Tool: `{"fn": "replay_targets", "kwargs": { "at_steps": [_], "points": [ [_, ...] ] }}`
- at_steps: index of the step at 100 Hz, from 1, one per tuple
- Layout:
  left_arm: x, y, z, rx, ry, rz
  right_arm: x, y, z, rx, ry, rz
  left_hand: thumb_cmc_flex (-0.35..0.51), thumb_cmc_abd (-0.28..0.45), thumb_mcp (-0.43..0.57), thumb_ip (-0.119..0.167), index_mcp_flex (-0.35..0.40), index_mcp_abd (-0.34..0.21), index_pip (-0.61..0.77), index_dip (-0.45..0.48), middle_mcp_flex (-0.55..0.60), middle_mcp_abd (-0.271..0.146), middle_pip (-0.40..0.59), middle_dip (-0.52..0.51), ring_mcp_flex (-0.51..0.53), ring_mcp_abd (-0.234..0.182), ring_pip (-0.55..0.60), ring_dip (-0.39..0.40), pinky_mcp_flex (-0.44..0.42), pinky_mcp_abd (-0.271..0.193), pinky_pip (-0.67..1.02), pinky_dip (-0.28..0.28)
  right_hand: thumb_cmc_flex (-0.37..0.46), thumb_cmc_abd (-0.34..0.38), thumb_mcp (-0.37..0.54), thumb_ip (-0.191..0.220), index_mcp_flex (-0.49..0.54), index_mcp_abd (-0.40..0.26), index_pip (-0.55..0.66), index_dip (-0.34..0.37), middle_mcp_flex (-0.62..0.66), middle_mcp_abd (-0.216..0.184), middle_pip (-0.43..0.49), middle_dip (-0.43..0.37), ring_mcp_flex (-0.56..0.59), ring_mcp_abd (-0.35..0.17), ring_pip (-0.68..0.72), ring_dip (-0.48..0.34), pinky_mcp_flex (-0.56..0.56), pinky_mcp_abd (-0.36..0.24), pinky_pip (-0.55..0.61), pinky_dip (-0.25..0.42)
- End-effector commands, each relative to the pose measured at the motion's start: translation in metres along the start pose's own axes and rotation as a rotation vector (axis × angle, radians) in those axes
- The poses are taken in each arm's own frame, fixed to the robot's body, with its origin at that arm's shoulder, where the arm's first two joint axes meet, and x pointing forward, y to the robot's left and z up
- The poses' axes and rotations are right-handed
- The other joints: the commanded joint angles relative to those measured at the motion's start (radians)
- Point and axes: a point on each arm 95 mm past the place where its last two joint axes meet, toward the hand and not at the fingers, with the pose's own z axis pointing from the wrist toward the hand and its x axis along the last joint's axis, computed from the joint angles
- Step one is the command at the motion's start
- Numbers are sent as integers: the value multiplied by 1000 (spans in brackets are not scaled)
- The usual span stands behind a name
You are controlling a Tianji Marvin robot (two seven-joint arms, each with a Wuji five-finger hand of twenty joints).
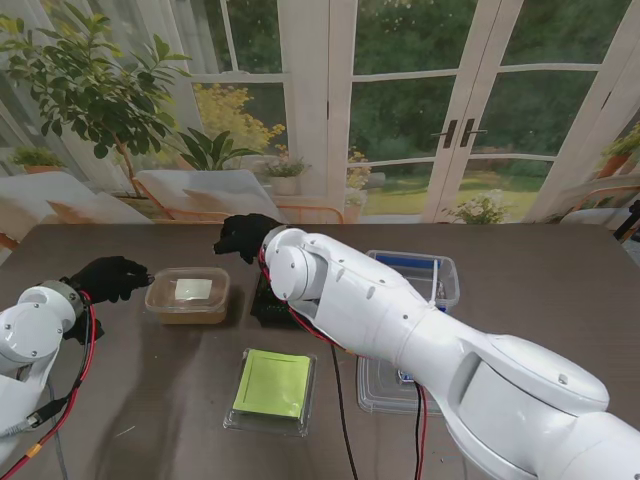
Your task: Pair container bodies with their lids
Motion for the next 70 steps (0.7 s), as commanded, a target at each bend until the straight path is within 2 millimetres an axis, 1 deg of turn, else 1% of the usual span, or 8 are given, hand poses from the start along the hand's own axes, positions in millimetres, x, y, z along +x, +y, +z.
{"fn": "replay_targets", "kwargs": {
  "at_steps": [1,11,22,30,37,49,61,70],
  "points": [
    [9,2,1,-23,17,-1,-10,-9,-5,14,-10,9,-10,33,-7,35,21,-23,14,12,-26,26,-65,-61,-43,43,-80,-22,-37,-62,-1,-10,-29,-36,-42,-29,27,-43,-12,-13,-75,50,-17,1,25,18,-56,-45,538,73,-43,-54],
    [13,2,2,-24,40,28,-10,-11,-16,-9,11,2,-8,26,-4,36,21,-33,22,17,-50,19,-177,-185,-81,21,-148,-58,-73,-81,-25,-27,-3,-78,-37,-44,49,-69,9,1,-215,77,-42,-37,21,101,-252,-156,353,98,-133,-25],
    [16,3,2,-23,59,63,-12,-13,-27,-29,47,-29,-9,16,3,37,24,-48,27,19,-75,4,-276,-307,-138,1,-280,-136,-126,-100,-65,-63,13,-113,-16,-55,78,-95,25,11,-317,88,-92,-107,-93,118,-391,-192,220,83,-213,12],
    [17,4,2,-25,69,87,-13,-15,-33,-45,66,-50,-10,8,8,37,22,-57,28,20,-90,-7,-317,-353,-167,-13,-344,-175,-151,-111,-82,-86,16,-121,3,-58,91,-100,36,17,-337,89,-119,-146,-126,112,-446,-206,190,75,-243,18],
    [17,5,3,-26,73,104,-13,-17,-40,-58,73,-49,-12,-2,16,38,26,-64,32,22,-100,-12,-338,-375,-190,-26,-391,-200,-184,-125,-105,-108,19,-126,21,-60,106,-104,40,20,-338,97,-132,-170,-138,126,-470,-212,176,84,-260,23],
    [16,4,4,-32,73,146,-16,-19,-50,-62,99,-49,-18,-18,28,40,27,-78,36,24,-111,-27,-347,-384,-208,-47,-423,-216,-211,-148,-125,-133,22,-128,38,-63,111,-112,38,20,-338,101,-152,-202,-175,141,-542,-234,140,94,-300,26],
    [15,1,3,-40,68,194,-16,-20,-59,-46,143,-49,-34,-36,51,37,18,-85,36,25,-134,-44,-363,-400,-232,-74,-480,-249,-254,-169,-156,-185,22,-119,41,-63,105,-115,32,19,-336,95,-189,-238,-224,153,-693,-290,89,109,-394,4],
    [14,-1,3,-41,63,225,-16,-21,-65,-33,163,-48,-48,-53,77,37,9,-87,37,26,-155,-51,-371,-414,-251,-92,-516,-268,-280,-186,-173,-232,23,-113,44,-62,102,-114,31,18,-327,96,-200,-248,-233,158,-730,-302,81,110,-407,1]
  ]
}}
